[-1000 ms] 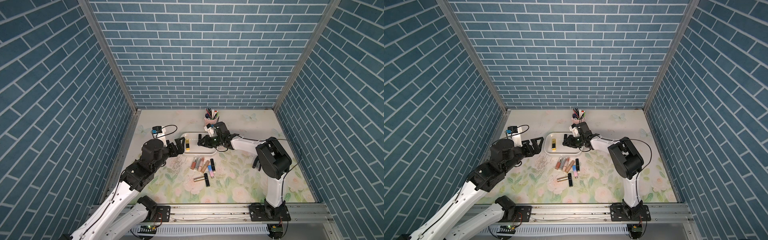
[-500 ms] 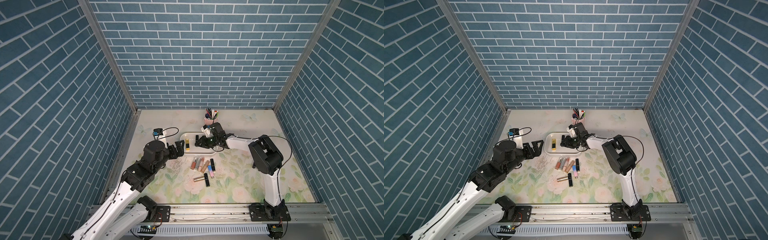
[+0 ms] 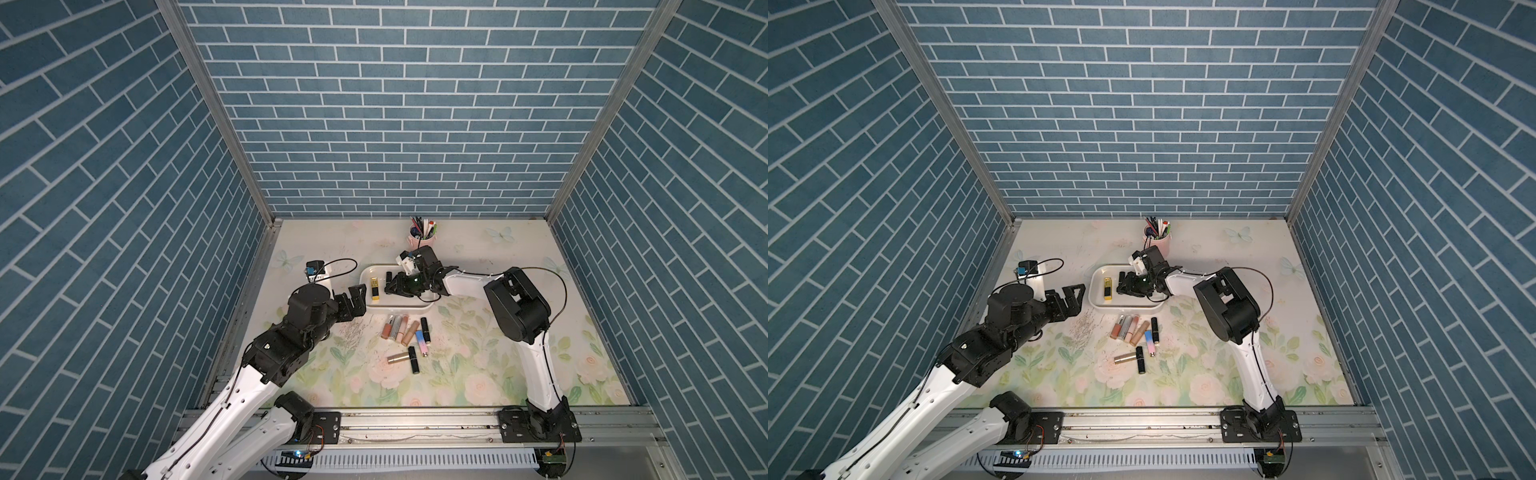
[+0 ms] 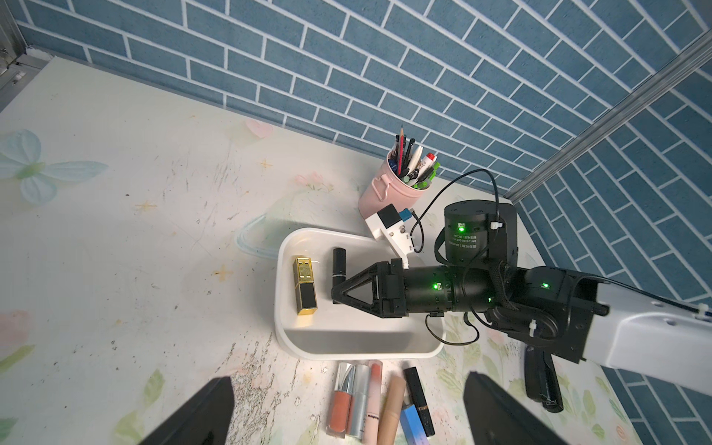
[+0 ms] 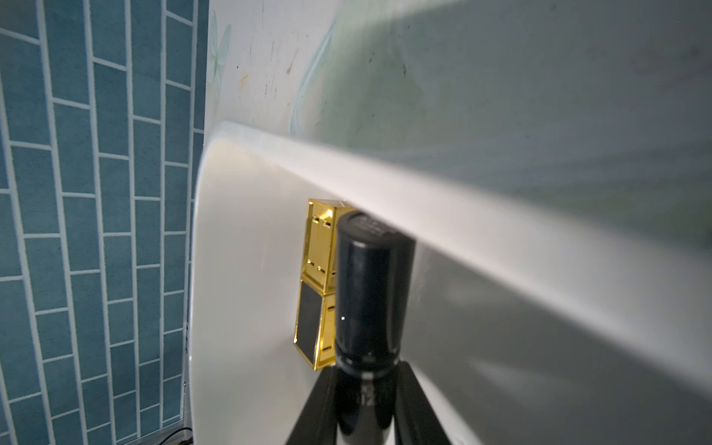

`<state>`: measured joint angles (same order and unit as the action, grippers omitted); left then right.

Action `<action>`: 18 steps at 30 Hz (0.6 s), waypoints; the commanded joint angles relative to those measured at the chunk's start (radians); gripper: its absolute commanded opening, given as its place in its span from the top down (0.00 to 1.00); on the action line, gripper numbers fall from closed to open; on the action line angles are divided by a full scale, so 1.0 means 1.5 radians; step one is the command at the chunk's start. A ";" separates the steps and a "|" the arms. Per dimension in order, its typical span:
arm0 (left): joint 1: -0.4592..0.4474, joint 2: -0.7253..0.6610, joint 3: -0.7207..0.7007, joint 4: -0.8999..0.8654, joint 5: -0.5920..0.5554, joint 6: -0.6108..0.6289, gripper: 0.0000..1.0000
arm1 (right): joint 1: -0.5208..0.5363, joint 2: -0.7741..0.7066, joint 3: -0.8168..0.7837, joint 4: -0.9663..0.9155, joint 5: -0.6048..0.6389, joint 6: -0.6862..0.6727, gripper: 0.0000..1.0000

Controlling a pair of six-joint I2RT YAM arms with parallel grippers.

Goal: Put the lipstick into the storage box
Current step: Place the lipstick in the storage box.

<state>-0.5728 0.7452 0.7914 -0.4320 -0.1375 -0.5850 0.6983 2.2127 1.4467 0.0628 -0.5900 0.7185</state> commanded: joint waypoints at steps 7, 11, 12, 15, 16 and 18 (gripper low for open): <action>0.002 0.003 -0.010 -0.004 0.002 0.007 0.00 | 0.003 -0.003 0.025 -0.011 -0.007 -0.008 0.53; 0.002 0.008 -0.012 -0.001 0.011 0.006 0.00 | 0.004 -0.032 0.030 -0.010 -0.010 -0.009 0.52; 0.002 0.010 -0.013 0.000 0.013 0.006 0.00 | 0.004 -0.038 0.031 -0.010 -0.011 -0.009 0.52; 0.002 0.015 -0.021 0.006 0.026 0.003 0.00 | 0.004 -0.076 0.032 -0.015 -0.015 -0.008 0.52; 0.003 0.019 -0.025 0.011 0.032 0.001 0.00 | 0.004 -0.094 0.032 -0.021 -0.015 -0.011 0.52; 0.003 0.027 -0.032 0.023 0.048 -0.006 0.00 | 0.004 -0.127 0.034 -0.044 -0.009 -0.022 0.47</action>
<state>-0.5728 0.7719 0.7635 -0.4248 -0.1017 -0.5884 0.6987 2.1387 1.4643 0.0227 -0.5972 0.7181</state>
